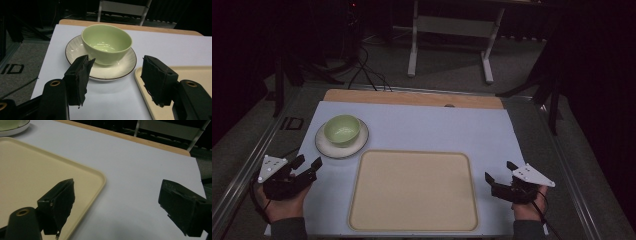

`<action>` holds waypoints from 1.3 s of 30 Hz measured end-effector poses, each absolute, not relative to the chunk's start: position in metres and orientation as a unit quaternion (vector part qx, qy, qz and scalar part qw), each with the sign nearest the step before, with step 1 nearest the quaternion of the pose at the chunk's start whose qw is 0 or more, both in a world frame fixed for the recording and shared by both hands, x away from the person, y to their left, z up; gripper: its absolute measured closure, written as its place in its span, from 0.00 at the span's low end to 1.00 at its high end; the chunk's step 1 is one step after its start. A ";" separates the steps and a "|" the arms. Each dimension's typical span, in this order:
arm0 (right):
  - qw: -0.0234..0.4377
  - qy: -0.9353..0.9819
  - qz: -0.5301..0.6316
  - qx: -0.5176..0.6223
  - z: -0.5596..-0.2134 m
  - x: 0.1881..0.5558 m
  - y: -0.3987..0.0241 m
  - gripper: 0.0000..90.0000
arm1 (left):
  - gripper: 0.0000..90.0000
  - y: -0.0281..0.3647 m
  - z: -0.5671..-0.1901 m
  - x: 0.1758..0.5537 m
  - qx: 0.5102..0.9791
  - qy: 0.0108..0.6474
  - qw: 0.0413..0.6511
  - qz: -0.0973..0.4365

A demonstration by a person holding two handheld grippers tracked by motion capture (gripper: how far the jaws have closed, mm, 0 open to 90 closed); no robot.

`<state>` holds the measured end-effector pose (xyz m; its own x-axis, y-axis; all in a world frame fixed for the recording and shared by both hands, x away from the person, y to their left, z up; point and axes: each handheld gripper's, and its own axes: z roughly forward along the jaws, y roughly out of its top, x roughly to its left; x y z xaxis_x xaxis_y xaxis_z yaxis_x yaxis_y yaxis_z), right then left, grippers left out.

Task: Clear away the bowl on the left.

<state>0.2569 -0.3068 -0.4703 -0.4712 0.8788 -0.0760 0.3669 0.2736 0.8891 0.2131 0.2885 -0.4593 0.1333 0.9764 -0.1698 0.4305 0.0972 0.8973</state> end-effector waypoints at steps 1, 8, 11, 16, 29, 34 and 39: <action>0.296 0.741 0.432 0.420 -0.470 0.257 -0.307 0.15 | 0.45 0.289 -0.459 0.213 0.601 0.586 0.454 0.301; 0.302 0.740 0.433 0.417 -0.470 0.257 -0.306 0.14 | 0.45 0.286 -0.459 0.213 0.606 0.581 0.452 0.302; 0.310 0.741 0.429 0.414 -0.470 0.257 -0.305 0.14 | 0.45 0.286 -0.460 0.212 0.605 0.582 0.453 0.300; 0.311 0.741 0.431 0.411 -0.470 0.257 -0.304 0.14 | 0.46 0.285 -0.461 0.213 0.608 0.586 0.446 0.297; 0.317 0.735 0.438 0.409 -0.469 0.257 -0.304 0.15 | 0.46 0.282 -0.451 0.219 0.616 0.581 0.434 0.306; 0.317 0.738 0.436 0.406 -0.469 0.257 -0.302 0.15 | 0.46 0.282 -0.447 0.225 0.619 0.579 0.431 0.309; 0.317 0.739 0.436 0.404 -0.470 0.258 -0.301 0.15 | 0.46 0.285 -0.445 0.231 0.614 0.581 0.432 0.314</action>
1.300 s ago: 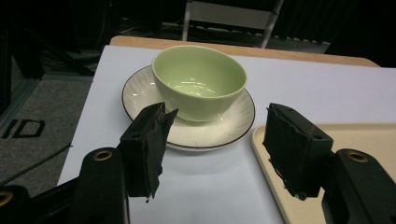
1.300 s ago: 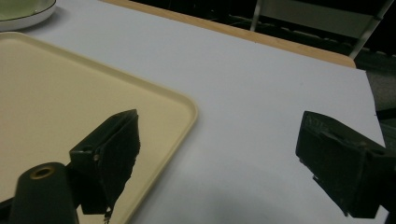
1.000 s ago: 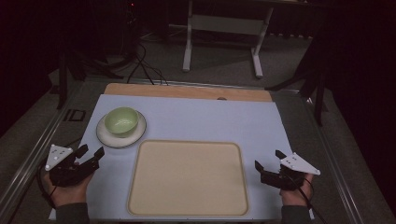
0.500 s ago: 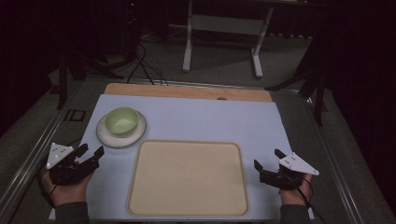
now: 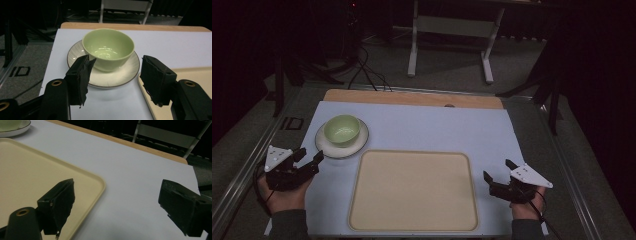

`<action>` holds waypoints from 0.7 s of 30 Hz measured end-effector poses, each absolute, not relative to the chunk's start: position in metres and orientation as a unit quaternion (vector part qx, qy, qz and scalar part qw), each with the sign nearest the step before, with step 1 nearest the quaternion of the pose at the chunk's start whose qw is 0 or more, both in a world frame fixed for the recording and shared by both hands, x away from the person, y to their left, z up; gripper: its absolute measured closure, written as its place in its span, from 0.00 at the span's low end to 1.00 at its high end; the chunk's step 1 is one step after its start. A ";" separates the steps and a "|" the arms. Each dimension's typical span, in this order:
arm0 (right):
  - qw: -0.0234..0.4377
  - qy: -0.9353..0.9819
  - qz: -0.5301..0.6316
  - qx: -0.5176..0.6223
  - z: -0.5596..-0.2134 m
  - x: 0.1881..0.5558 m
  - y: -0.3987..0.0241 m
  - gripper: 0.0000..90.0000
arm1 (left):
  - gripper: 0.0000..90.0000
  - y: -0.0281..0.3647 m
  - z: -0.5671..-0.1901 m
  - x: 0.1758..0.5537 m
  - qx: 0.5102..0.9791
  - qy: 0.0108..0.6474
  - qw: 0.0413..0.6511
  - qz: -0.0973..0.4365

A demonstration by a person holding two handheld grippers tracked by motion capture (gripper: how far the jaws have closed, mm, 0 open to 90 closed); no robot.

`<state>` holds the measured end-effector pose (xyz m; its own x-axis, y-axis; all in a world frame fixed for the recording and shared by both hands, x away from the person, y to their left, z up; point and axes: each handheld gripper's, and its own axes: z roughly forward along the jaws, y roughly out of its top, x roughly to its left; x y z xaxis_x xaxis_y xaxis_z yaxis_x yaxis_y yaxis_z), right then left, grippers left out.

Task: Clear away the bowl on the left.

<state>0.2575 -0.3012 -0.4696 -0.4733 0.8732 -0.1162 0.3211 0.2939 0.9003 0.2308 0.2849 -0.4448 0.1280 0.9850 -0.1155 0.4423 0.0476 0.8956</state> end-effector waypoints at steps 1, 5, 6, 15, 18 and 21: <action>0.318 0.739 0.435 0.404 -0.470 0.257 -0.301 0.15 | 0.46 0.285 -0.444 0.232 0.616 0.579 0.431 0.315; 0.321 0.738 0.435 0.403 -0.469 0.257 -0.301 0.15 | 0.46 0.286 -0.445 0.237 0.618 0.577 0.427 0.321; 0.321 0.738 0.436 0.403 -0.469 0.257 -0.301 0.15 | 0.46 0.287 -0.446 0.239 0.616 0.578 0.429 0.320; 0.326 0.735 0.437 0.404 -0.469 0.257 -0.301 0.15 | 0.46 0.289 -0.446 0.249 0.612 0.580 0.429 0.324; 0.326 0.733 0.440 0.403 -0.469 0.257 -0.301 0.15 | 0.46 0.289 -0.445 0.253 0.614 0.577 0.427 0.327; 0.326 0.732 0.442 0.403 -0.469 0.256 -0.301 0.15 | 0.46 0.289 -0.444 0.256 0.614 0.576 0.427 0.328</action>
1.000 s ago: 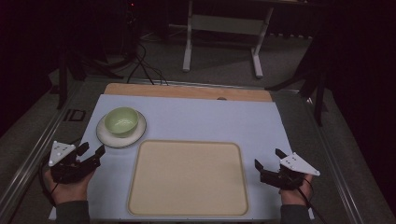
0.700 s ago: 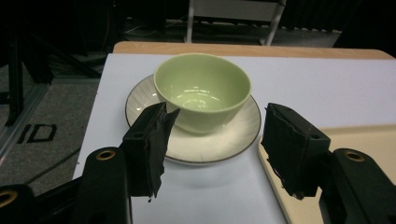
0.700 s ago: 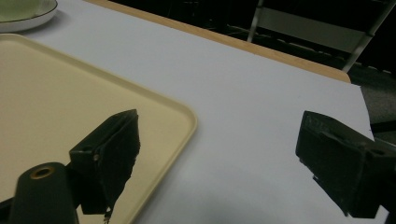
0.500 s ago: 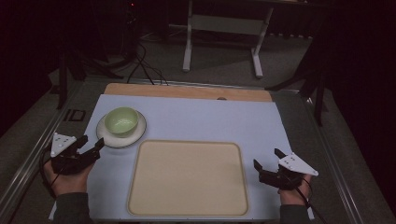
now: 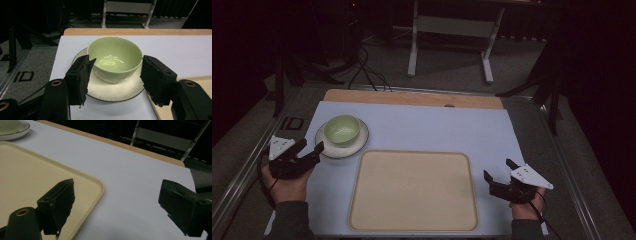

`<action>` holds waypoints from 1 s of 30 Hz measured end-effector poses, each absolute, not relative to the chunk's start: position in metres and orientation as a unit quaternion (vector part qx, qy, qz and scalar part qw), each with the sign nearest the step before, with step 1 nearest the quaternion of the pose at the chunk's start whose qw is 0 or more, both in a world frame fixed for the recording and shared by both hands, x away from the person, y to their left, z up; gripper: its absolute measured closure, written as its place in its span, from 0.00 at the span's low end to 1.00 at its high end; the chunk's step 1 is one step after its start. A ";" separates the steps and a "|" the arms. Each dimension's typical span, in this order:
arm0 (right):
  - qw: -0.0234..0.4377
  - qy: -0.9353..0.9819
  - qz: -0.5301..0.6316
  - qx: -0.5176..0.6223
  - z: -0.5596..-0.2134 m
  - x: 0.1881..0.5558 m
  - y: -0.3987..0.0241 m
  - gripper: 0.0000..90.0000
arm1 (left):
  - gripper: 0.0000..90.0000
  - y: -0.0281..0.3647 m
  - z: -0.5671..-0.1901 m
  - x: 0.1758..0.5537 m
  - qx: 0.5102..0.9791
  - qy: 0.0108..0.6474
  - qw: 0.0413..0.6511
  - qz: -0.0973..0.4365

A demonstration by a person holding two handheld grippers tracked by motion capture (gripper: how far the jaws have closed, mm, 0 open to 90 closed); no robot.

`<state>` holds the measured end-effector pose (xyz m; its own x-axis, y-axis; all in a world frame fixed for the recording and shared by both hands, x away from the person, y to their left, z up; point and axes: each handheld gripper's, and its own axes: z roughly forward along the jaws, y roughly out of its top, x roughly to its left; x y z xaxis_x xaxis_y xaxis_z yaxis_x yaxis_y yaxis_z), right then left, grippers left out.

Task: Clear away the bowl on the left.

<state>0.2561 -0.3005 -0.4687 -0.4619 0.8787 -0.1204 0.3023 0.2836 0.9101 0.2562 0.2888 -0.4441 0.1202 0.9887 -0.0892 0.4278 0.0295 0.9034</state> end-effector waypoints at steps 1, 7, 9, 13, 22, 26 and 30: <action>0.326 0.732 0.442 0.404 -0.469 0.256 -0.301 0.15 | 0.46 0.288 -0.444 0.257 0.615 0.576 0.427 0.329; 0.327 0.730 0.443 0.405 -0.468 0.256 -0.301 0.15 | 0.46 0.289 -0.446 0.263 0.616 0.576 0.426 0.327; 0.327 0.730 0.443 0.404 -0.468 0.256 -0.301 0.15 | 0.46 0.289 -0.446 0.265 0.616 0.577 0.427 0.325; 0.328 0.730 0.444 0.402 -0.468 0.256 -0.301 0.15 | 0.46 0.290 -0.449 0.271 0.618 0.578 0.424 0.323; 0.329 0.730 0.446 0.399 -0.468 0.255 -0.300 0.15 | 0.45 0.289 -0.453 0.280 0.617 0.580 0.427 0.317; 0.329 0.731 0.446 0.399 -0.468 0.255 -0.300 0.15 | 0.45 0.290 -0.454 0.283 0.615 0.584 0.427 0.313; 0.329 0.731 0.445 0.399 -0.468 0.255 -0.300 0.15 | 0.44 0.291 -0.457 0.287 0.614 0.588 0.425 0.311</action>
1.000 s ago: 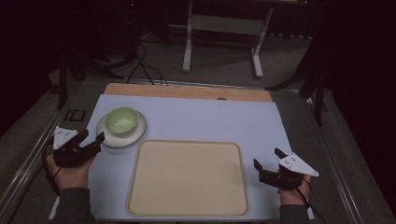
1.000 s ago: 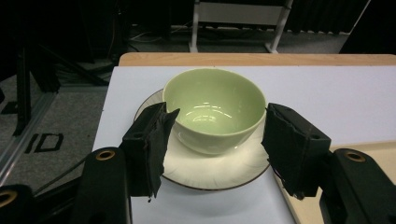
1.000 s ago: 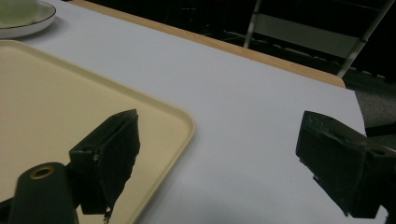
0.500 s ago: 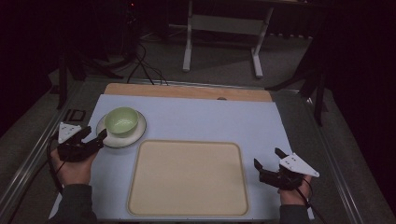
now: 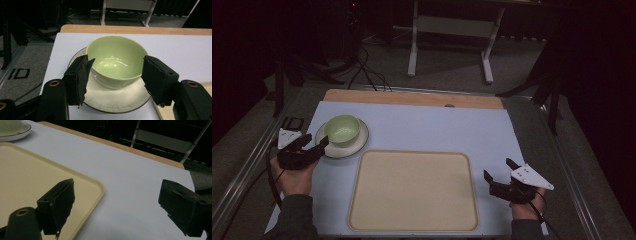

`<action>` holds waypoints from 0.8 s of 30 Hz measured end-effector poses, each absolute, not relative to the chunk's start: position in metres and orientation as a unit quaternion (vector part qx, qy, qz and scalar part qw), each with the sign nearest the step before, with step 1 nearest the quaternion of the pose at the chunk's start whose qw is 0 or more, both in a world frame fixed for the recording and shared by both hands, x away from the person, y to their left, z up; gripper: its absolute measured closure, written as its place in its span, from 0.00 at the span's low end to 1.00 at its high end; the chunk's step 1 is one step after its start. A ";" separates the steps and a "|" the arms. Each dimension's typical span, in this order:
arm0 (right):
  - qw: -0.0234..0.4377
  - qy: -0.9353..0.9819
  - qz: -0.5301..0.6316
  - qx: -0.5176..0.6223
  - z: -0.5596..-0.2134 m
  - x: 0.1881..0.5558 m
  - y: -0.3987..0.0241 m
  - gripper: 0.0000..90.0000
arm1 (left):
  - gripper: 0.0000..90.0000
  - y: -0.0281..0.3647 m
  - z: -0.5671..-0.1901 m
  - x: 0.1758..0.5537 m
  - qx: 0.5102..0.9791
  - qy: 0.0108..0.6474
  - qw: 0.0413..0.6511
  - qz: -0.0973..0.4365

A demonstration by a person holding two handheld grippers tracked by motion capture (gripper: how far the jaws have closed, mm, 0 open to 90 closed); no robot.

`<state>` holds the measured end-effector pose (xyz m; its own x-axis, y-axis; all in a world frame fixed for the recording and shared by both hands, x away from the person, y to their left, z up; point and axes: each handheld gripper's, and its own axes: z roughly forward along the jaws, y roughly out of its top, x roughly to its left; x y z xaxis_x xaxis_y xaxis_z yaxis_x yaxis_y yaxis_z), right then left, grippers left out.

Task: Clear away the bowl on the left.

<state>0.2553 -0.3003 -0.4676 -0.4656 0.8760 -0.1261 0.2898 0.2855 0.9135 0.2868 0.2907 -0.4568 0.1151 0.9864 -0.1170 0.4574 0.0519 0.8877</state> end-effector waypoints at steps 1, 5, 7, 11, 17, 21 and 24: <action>0.329 0.731 0.445 0.398 -0.468 0.255 -0.300 0.15 | 0.44 0.291 -0.457 0.288 0.614 0.589 0.424 0.310; 0.330 0.732 0.445 0.398 -0.468 0.255 -0.300 0.15 | 0.44 0.292 -0.460 0.293 0.610 0.595 0.425 0.305; 0.330 0.732 0.444 0.398 -0.467 0.255 -0.300 0.15 | 0.44 0.292 -0.461 0.296 0.610 0.598 0.424 0.303; 0.331 0.731 0.445 0.398 -0.467 0.255 -0.300 0.15 | 0.44 0.294 -0.464 0.302 0.607 0.606 0.419 0.299; 0.331 0.732 0.445 0.396 -0.467 0.255 -0.299 0.15 | 0.44 0.294 -0.471 0.311 0.608 0.615 0.406 0.295; 0.332 0.731 0.446 0.396 -0.467 0.255 -0.300 0.15 | 0.44 0.296 -0.474 0.316 0.609 0.619 0.400 0.292; 0.330 0.732 0.446 0.395 -0.467 0.255 -0.299 0.15 | 0.44 0.297 -0.476 0.319 0.610 0.623 0.396 0.288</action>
<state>0.2553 -0.2993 -0.4674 -0.4695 0.8731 -0.1316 0.2845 0.2907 0.9135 0.3190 0.2967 -0.4762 0.0570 0.9883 -0.1415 0.5319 0.0899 0.8420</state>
